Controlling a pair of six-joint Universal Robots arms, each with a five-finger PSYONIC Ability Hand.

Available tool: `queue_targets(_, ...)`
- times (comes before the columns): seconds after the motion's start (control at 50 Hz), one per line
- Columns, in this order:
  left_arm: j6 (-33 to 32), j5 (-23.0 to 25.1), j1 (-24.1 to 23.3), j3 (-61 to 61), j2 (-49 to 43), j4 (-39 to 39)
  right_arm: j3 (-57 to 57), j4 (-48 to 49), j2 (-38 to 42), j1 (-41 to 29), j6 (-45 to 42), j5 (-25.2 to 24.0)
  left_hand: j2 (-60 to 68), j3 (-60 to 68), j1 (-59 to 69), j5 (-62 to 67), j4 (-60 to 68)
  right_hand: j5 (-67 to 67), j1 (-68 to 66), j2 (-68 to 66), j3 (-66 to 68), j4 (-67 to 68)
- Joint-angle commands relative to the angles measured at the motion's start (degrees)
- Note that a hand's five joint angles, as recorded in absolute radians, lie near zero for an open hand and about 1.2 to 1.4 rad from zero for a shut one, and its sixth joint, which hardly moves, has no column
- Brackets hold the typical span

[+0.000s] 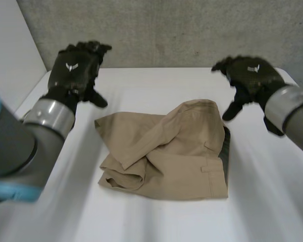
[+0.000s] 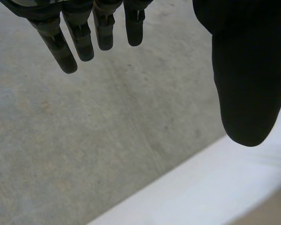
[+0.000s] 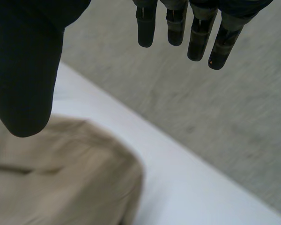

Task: Fold the shorts.

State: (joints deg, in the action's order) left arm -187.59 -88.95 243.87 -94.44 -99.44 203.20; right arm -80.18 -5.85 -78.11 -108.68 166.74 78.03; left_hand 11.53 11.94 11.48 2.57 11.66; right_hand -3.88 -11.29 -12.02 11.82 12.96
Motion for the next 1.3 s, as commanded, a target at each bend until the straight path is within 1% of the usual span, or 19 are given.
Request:
queue_targets(0.02,-5.77,-0.17,-5.50,-12.25,8.73,-6.57,-9.91,-6.10,-5.21,0.66,0.08,-4.37,9.60,9.19,9.65,8.56,9.47,-2.26,-4.85,-4.12,4.31,3.18)
queue_targets(0.08,-5.86,-0.52,-7.71,-13.14,8.30,-9.57,-14.47,-5.92,-5.47,0.66,-0.01,-5.34,11.47,11.06,11.52,10.43,11.34,-9.82,-12.41,-11.68,11.87,10.74)
queue_targets(0.2,-5.34,-3.15,-10.43,-14.10,4.88,-15.02,-20.35,-0.77,-4.42,0.22,-0.10,-6.22,14.16,13.75,14.21,13.12,14.03,-10.84,-13.43,-12.70,12.89,11.76)
queue_targets(0.42,-5.16,-8.61,-11.14,-14.02,-4.26,-14.76,-22.57,6.82,4.90,-0.04,-0.10,-5.78,14.16,13.75,14.21,13.12,14.03,-11.01,-13.60,-12.87,13.06,11.93)
queue_targets(0.5,-5.16,-8.87,-11.22,-13.93,-6.46,-14.67,-22.30,7.08,5.87,0.04,-0.10,-5.87,14.50,14.09,14.55,13.45,14.37,-18.58,-21.17,-20.44,20.63,19.50)
queue_targets(0.52,-5.25,-8.87,-11.22,-13.76,-7.16,-14.50,-22.13,7.43,7.00,0.13,-0.10,-5.78,15.50,15.09,15.55,14.45,15.37,-39.23,-41.82,-41.09,41.28,40.15)
queue_targets(0.54,-5.16,-8.96,-11.22,-13.67,-7.35,-14.41,-22.13,7.44,7.01,0.13,-0.10,-5.78,17.17,16.76,17.22,16.13,17.04,-39.43,-42.02,-41.30,41.49,40.36)
queue_targets(0.56,-5.16,-8.96,-11.22,-13.67,-7.35,-14.41,-22.13,7.70,7.44,0.31,-0.10,-5.78,17.19,16.78,17.24,16.14,17.06,-48.93,-51.52,-50.79,50.98,49.85)
queue_targets(0.58,-5.16,-9.57,-10.96,-13.40,-7.61,-13.01,-22.13,8.57,7.97,0.74,-0.10,-5.69,28.68,28.27,28.73,27.64,28.55,-65.95,-68.54,-67.81,68.00,66.87)
queue_targets(0.64,-5.16,-10.19,-10.61,-13.40,-7.61,-11.17,-22.39,9.63,7.28,0.92,-0.10,-5.34,40.01,39.60,40.06,38.96,39.88,-66.12,-68.71,-67.98,68.18,67.04)
queue_targets(0.66,-5.51,-11.41,-9.83,-13.23,-7.35,-7.41,-22.48,10.24,6.84,1.10,-0.10,-4.90,56.89,56.47,56.94,55.84,56.75,-66.12,-68.71,-67.98,68.18,67.04)
queue_targets(0.72,-5.77,-13.43,-7.38,-13.23,-7.26,-3.10,-22.74,10.60,5.17,1.10,-0.28,-4.02,68.41,68.00,68.46,67.37,68.28,-66.12,-68.71,-67.98,68.18,67.04)
queue_targets(0.86,-6.21,-16.78,5.55,-12.00,-7.79,1.95,-23.45,10.60,1.30,1.01,-1.50,-3.67,68.47,68.06,68.52,67.43,68.34,-66.12,-68.71,-67.98,68.18,67.04)
queue_targets(0.94,-6.21,-16.61,8.20,-12.26,-8.05,-0.60,-23.62,10.51,0.33,0.40,-2.30,-3.67,53.59,53.18,53.64,52.54,53.46,-66.12,-68.71,-67.98,68.18,67.04)
queue_targets(0.96,-6.21,-16.43,8.02,-12.35,-7.96,-1.22,-23.62,10.51,0.33,0.22,-2.65,-3.50,44.53,44.12,44.58,43.49,44.40,-66.12,-68.71,-67.98,68.18,67.04)
queue_targets(0.98,-6.04,-16.00,6.98,-12.61,-7.79,-3.05,-23.62,10.51,0.33,0.22,-2.74,-3.49,20.30,19.88,20.35,19.25,20.16,-66.12,-68.71,-67.98,68.18,67.04)
queue_targets(1.02,-6.12,-15.20,5.22,-13.05,-7.26,-4.91,-23.54,10.51,0.42,0.13,-2.91,-3.49,0.29,-0.12,0.34,-0.75,0.16,-66.12,-68.71,-67.98,68.18,67.04)
queue_targets(1.12,-6.13,-14.58,1.00,-13.58,0.01,-8.34,-21.96,10.25,0.33,0.05,-2.91,-3.67,-1.53,-1.94,-1.48,-2.57,-1.66,-66.12,-68.71,-67.98,68.18,67.04)
queue_targets(1.3,-6.21,-12.83,0.99,-15.95,9.26,-8.52,-18.00,9.81,-0.99,0.04,-2.74,-3.14,0.87,0.46,0.92,-0.18,0.73,-66.12,-68.71,-67.98,68.18,67.04)
